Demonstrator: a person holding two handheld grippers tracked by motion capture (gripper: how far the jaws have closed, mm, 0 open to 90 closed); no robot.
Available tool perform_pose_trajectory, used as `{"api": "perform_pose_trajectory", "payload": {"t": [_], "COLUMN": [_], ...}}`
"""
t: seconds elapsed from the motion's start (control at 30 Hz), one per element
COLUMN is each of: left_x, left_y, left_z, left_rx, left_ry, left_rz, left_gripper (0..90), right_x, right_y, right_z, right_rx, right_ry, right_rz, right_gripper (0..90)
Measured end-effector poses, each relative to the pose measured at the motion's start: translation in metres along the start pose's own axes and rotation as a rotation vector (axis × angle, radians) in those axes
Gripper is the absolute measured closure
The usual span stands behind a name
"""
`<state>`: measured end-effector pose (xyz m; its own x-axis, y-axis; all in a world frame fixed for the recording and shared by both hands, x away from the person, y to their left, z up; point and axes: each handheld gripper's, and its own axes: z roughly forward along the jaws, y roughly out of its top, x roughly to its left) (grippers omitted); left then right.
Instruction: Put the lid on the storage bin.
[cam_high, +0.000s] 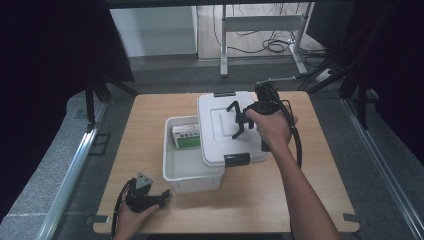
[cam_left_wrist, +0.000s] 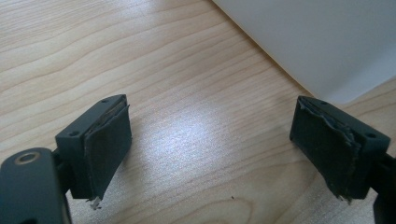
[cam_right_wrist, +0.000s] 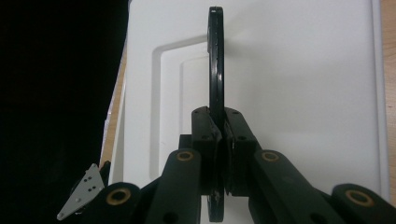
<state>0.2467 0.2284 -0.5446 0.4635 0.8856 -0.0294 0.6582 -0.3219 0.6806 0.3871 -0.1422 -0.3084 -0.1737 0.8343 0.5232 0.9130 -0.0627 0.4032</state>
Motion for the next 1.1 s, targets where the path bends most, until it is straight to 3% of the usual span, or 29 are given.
{"api": "perform_pose_trajectory", "payload": {"t": [1.1], "left_x": [0.000], "left_y": [0.000], "left_z": [0.000], "left_rx": [0.000], "left_ry": [-0.001], "left_rz": [-0.001], "left_gripper": [12.5], "right_x": [0.033], "right_y": [-0.002], "right_z": [0.043], "right_rx": [0.069], "right_ry": [0.019], "right_rz": [0.021], "right_gripper": [84.9]}}
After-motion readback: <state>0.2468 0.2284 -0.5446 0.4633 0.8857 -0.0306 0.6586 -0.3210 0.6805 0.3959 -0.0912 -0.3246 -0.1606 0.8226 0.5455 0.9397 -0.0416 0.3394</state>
